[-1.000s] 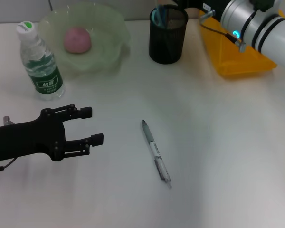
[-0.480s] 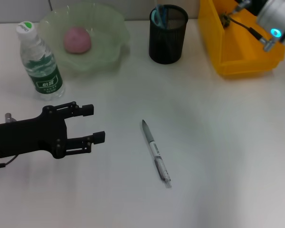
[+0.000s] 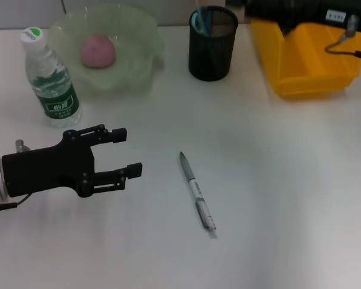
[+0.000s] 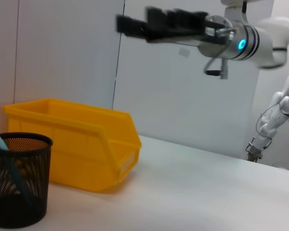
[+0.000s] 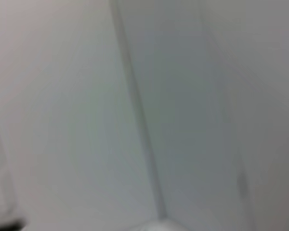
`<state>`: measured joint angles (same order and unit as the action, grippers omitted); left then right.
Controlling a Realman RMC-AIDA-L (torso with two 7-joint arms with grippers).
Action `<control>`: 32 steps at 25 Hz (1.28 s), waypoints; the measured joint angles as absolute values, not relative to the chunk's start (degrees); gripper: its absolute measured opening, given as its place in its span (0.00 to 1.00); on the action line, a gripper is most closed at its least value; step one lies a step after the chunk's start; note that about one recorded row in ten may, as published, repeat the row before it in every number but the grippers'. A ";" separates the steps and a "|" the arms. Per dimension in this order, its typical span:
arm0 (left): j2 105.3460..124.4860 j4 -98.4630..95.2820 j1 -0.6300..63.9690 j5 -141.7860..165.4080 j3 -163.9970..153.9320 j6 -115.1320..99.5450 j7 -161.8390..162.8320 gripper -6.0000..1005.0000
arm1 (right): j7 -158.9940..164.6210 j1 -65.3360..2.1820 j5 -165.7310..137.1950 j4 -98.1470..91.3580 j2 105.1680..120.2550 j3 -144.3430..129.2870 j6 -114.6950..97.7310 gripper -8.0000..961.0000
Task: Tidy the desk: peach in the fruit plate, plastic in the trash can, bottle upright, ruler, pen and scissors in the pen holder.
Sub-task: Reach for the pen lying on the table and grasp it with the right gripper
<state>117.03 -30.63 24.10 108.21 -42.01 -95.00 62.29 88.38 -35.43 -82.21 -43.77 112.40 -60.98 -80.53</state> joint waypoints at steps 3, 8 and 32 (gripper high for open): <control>117.17 -31.03 24.15 108.19 -42.01 -94.95 62.56 0.78 | 92.03 -39.67 -93.53 -43.88 110.91 -58.24 -87.73 0.61; 117.11 -31.07 24.40 108.18 -41.72 -95.20 63.24 0.78 | 92.12 -46.20 -107.82 -44.12 110.63 -58.58 -94.32 0.61; 115.63 -30.65 22.13 108.18 -36.50 -96.27 65.24 0.78 | 62.86 -56.51 -134.79 -48.83 119.33 -79.03 -92.12 0.60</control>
<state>115.63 -30.65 22.13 108.18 -36.50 -96.27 65.24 62.86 -56.51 -134.79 -48.83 119.33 -79.03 -92.12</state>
